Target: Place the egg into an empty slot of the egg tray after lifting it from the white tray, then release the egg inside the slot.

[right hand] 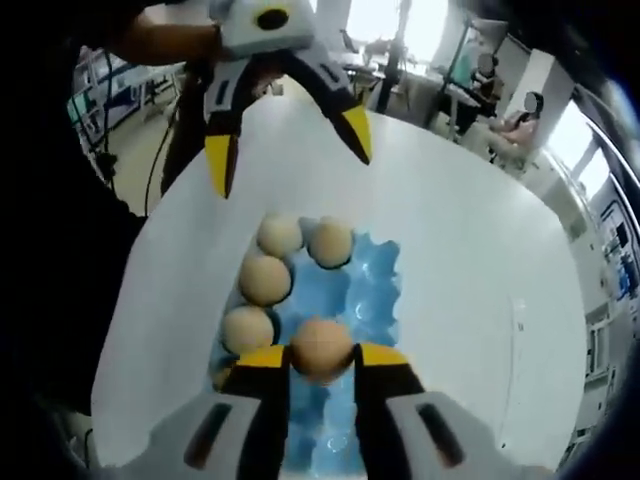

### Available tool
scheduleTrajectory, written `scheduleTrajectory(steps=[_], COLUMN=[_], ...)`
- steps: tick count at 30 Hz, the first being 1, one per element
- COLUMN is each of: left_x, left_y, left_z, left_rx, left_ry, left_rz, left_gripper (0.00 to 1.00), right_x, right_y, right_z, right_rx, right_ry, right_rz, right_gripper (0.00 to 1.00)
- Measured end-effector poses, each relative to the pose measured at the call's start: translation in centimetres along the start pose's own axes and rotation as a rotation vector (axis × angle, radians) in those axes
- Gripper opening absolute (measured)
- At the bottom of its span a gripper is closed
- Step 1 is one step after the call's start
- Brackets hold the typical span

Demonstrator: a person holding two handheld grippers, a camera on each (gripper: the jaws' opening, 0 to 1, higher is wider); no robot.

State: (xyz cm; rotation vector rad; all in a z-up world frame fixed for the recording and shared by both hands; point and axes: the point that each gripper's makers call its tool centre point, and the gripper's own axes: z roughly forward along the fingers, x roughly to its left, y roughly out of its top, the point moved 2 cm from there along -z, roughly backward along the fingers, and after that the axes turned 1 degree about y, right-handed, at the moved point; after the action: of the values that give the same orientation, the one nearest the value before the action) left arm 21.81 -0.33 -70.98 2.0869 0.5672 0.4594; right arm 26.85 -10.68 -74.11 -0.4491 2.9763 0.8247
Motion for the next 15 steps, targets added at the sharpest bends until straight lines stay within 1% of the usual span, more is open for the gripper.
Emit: scheduleTrajectory(steps=[2, 6, 15], left_x=[0.1, 0.2, 0.1], left_y=[-0.2, -0.3, -0.4], left_z=[0.0, -0.1, -0.2], left_rx=[0.006, 0.009, 0.010], left_ry=[0.004, 0.006, 0.007], left_rz=[0.004, 0.004, -0.002], left_gripper=[0.72, 0.72, 0.72], right_x=[0.0, 0.2, 0.0], right_y=[0.4, 1.4, 2.0], right_z=[0.4, 1.2, 2.6], right_rx=[-0.004, -0.018, -0.021], right_ry=[-0.004, 0.015, 0.028], right_rz=[-0.008, -0.020, -0.025], right_gripper=[0.24, 0.24, 0.24])
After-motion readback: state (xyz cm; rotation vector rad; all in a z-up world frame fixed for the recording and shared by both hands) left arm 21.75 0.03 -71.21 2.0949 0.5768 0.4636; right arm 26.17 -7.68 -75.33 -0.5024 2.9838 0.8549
